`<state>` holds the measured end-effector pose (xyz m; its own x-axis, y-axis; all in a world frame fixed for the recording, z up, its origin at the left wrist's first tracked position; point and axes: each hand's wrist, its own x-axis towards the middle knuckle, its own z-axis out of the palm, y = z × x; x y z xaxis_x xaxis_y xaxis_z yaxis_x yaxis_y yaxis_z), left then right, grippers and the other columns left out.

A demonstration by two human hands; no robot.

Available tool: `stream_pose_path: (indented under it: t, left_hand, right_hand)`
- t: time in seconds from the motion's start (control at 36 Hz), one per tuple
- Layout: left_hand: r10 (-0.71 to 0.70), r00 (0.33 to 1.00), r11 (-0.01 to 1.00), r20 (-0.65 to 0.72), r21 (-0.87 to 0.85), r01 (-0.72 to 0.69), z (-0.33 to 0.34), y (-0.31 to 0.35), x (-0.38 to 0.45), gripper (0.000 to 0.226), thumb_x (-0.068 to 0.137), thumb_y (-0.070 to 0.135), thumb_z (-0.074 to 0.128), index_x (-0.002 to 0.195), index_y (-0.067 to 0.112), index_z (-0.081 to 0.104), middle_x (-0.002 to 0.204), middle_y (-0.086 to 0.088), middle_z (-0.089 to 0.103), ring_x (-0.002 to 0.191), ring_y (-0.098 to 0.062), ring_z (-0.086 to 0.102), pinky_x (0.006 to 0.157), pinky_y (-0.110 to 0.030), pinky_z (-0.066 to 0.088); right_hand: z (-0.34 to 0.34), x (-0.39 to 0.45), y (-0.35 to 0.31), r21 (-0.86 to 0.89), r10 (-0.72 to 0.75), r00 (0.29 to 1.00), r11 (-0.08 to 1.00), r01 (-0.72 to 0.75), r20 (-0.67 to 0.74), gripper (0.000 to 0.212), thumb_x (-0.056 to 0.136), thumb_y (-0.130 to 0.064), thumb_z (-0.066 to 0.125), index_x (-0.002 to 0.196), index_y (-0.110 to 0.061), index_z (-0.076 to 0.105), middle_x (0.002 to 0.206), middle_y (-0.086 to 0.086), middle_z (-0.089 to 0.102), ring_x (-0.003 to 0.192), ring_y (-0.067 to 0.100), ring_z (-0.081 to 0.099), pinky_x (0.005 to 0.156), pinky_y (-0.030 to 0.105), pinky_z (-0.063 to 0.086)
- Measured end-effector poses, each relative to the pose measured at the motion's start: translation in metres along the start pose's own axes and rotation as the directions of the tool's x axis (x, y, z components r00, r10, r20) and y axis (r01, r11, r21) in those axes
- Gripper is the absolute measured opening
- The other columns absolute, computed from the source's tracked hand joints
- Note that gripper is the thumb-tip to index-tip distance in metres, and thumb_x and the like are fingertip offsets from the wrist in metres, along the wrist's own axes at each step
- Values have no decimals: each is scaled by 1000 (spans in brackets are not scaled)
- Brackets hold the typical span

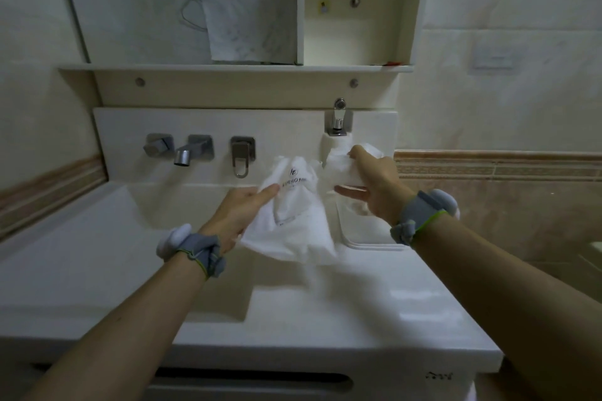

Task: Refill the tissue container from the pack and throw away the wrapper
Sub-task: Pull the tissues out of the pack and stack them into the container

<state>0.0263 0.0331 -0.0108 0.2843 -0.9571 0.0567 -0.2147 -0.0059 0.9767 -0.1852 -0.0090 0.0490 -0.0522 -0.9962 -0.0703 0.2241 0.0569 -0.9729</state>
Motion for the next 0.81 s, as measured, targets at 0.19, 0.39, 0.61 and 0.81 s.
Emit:
stream_pose_path:
  t: [0.19,0.39,0.61,0.81]
  left_hand:
    - [68,993,917,-92,399,-26,8,-16,8,44,91,33,63,58,13,42,61,-5,45,63,-23,47,56,-30,29]
    - [12,1000,724,21,689,-23,14,-11,4,63,91,57,50,126,4,47,126,-14,55,113,-33,55,82,-32,41]
    - [76,996,885,44,458,-88,26,4,2,52,95,40,53,135,9,42,130,-8,53,109,-26,54,84,-32,42]
    - [56,998,849,42,524,-70,35,0,1,53,94,27,55,138,4,35,131,-12,51,112,-31,54,79,-30,40]
  right_hand:
    - [-11,10,-3,-90,-163,983,984,155,-88,45,81,-27,67,121,-12,53,113,9,59,95,23,63,73,38,61]
    - [-23,4,-3,-108,3,979,994,20,206,31,82,-23,68,109,-9,64,107,17,64,99,30,64,80,37,51]
    - [-27,0,7,-256,-146,921,934,248,360,37,84,-25,70,119,-19,62,112,6,70,91,21,65,78,35,47]
    - [-27,-5,7,-309,-169,894,898,313,415,41,85,-26,71,123,-18,57,113,8,69,103,29,67,88,46,54]
